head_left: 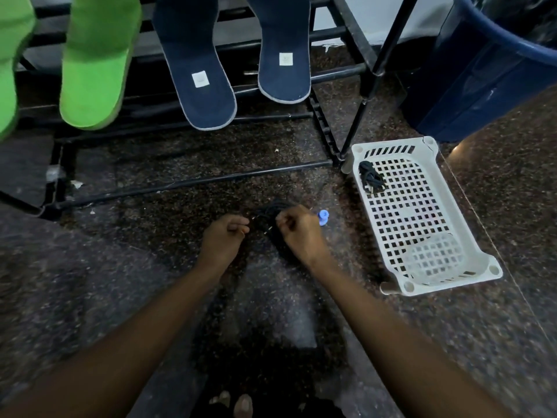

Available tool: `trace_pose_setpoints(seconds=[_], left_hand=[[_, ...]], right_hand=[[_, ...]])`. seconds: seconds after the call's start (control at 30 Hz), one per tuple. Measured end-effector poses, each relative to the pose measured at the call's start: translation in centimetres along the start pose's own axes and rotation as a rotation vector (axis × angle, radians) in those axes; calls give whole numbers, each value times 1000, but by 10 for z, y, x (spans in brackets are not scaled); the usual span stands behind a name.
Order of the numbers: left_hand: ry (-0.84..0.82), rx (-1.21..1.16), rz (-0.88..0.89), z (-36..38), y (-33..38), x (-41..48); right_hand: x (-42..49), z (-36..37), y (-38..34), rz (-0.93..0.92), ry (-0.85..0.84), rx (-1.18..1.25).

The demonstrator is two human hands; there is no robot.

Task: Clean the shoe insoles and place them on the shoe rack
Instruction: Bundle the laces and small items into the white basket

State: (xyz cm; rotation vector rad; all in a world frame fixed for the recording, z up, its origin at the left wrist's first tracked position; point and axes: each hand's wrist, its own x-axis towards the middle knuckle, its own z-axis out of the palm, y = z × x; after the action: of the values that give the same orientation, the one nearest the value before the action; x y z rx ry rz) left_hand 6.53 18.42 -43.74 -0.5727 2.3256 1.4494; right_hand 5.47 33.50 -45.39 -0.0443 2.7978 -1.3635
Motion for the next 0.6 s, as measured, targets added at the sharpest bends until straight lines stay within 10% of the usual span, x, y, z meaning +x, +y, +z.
trace_pose_setpoints(seconds=[0.6], left_hand=[[-77,241,355,-12,8,-2]], right_hand=[[-7,6,-29,-70,-133,-153]])
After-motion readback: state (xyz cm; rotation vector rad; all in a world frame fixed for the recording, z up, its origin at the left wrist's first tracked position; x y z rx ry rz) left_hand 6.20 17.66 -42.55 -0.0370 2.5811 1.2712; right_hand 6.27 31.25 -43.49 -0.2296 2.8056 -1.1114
